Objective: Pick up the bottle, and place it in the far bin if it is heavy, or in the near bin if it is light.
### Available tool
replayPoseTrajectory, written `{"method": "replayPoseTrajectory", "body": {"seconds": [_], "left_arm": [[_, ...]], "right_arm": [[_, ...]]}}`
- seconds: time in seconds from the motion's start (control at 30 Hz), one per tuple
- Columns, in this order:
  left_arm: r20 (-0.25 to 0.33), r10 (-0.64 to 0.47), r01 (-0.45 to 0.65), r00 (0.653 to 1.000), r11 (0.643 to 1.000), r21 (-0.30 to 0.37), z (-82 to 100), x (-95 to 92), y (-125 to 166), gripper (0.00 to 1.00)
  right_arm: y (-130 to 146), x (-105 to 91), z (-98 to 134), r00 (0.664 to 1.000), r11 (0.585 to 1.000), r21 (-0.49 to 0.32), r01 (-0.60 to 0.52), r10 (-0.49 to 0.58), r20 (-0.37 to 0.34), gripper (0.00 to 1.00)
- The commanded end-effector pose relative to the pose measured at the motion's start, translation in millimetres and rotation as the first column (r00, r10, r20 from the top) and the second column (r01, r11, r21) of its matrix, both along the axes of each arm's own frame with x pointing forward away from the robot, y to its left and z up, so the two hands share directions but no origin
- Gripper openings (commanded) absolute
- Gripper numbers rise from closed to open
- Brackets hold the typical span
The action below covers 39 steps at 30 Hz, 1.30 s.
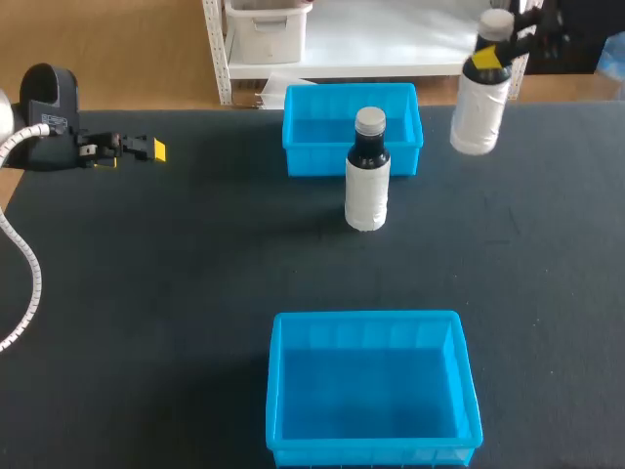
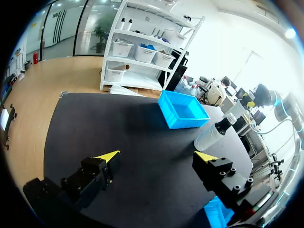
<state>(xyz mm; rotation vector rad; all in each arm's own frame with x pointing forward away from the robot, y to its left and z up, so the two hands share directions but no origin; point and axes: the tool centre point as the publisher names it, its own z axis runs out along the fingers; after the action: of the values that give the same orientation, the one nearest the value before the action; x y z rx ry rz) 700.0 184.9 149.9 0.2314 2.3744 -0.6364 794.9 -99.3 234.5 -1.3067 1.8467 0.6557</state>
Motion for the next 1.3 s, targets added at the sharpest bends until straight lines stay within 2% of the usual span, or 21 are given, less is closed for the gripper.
{"method": "replayPoseTrajectory", "body": {"seconds": [0.03, 0.43, 0.83, 1.3], "left_arm": [[0.0, 0.0, 0.0, 1.0, 1.0, 0.0, 0.0, 0.0, 0.0, 1.0], [0.0, 0.0, 0.0, 1.0, 1.0, 0.0, 0.0, 0.0, 0.0, 1.0], [0.0, 0.0, 0.0, 1.0, 1.0, 0.0, 0.0, 0.0, 0.0, 1.0], [0.0, 0.0, 0.0, 1.0, 1.0, 0.0, 0.0, 0.0, 0.0, 1.0]], "right_arm": [[13.2, 36.6, -2.6, 0.999, 1.0, 0.012, -0.024, 0.024, -0.022, 0.0], [55.3, 59.4, -6.1, 1.0, 0.999, 0.036, 0.002, -0.002, 0.001, 0.0], [99.8, 84.9, -16.7, 0.998, 0.996, 0.063, -0.059, 0.06, -0.017, 0.0], [143.7, 115.6, -39.5, 0.994, 0.994, 0.051, -0.1, 0.102, -0.046, 0.0]]}}
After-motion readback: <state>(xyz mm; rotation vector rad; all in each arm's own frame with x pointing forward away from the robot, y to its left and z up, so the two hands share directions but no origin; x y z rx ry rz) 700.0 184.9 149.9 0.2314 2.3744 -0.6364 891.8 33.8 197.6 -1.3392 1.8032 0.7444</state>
